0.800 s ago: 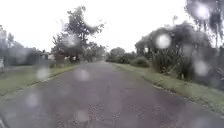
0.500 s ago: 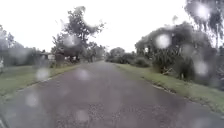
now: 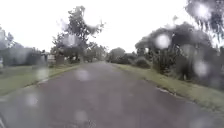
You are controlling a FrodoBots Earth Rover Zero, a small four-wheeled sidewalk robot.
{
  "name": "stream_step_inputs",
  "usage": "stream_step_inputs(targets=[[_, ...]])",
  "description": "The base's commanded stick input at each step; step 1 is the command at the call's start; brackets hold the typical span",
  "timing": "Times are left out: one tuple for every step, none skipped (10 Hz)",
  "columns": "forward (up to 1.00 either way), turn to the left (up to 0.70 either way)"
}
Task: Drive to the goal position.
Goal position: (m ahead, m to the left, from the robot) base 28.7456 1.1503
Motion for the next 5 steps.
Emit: stream_step_inputs(targets=[[0.7, 0.0], [0.7, 0.0], [0.7, 0.0], [0.73, 0.0], [0.79, 0.0]])
